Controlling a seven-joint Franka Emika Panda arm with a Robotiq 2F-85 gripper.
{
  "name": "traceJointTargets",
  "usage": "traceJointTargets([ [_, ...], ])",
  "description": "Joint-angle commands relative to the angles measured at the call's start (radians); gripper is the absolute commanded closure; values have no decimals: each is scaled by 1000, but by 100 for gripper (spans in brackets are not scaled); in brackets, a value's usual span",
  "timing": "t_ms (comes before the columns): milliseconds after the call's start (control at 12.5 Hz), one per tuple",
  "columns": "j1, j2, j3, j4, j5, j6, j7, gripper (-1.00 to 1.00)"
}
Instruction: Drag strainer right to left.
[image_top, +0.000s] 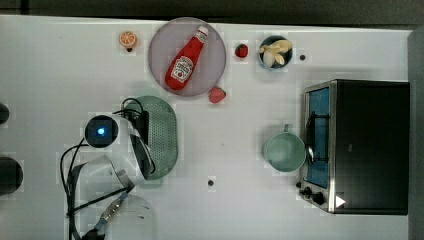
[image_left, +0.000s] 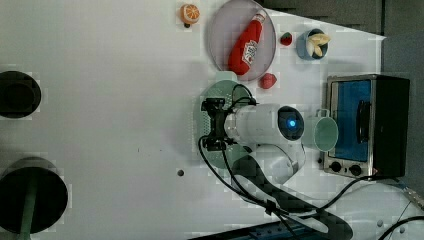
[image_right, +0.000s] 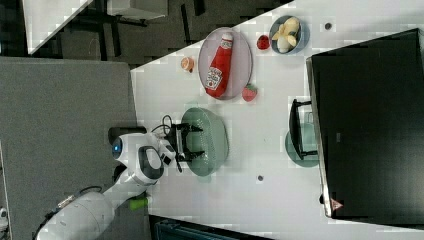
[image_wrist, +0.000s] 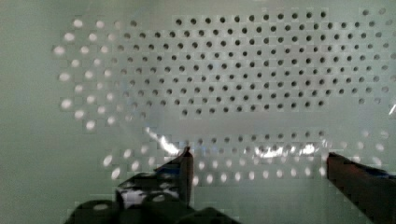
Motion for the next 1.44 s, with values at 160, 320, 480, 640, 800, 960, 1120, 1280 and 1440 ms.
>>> traceJointTargets([
  [160,87,24,28,78,20,-26,160,-100],
  [320,116,51,28,120,20,-31,188,-100],
  [480,143,74,28,157,20,-34,205,-100],
  [640,164,95,28,191,21,-35,226,-100],
  [800,181,117,28,222,21,-35,252,-100],
  [960,194,132,28,246,21,-35,252,-100],
  [1120,198,125,27,250,21,-38,248,-100],
  [1280,195,86,26,248,20,-82,190,-100],
  [1440,185,12,16,247,20,-191,81,-100],
])
